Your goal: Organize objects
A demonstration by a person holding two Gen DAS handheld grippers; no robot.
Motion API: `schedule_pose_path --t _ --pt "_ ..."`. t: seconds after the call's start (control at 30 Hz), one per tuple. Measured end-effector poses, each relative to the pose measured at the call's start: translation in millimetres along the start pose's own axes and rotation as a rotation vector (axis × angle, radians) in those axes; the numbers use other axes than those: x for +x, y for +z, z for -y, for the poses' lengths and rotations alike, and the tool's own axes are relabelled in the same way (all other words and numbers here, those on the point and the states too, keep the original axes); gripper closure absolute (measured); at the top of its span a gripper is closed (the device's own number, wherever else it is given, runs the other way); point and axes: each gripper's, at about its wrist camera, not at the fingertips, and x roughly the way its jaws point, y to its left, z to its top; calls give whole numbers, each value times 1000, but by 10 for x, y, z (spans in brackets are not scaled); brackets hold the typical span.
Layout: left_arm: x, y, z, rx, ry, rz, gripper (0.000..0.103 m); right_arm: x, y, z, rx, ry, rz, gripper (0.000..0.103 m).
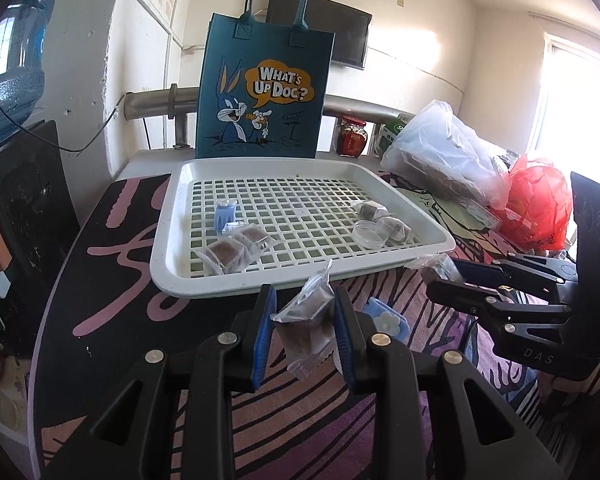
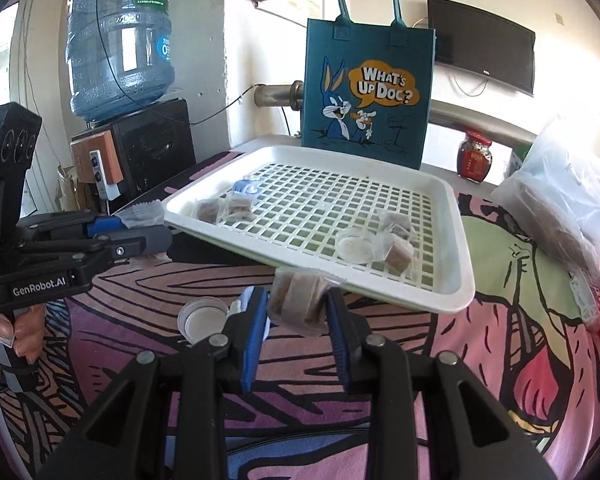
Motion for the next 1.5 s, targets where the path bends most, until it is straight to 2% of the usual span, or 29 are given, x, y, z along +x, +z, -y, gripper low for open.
schedule_pose_path --t 0.43,1.5 --pt "-47 -13 46 24 -8 25 75 -132 -27 27 11 42 66 74" --pt "-1 -13 -2 2 -17 -1 75 -132 -36 21 5 60 67 74"
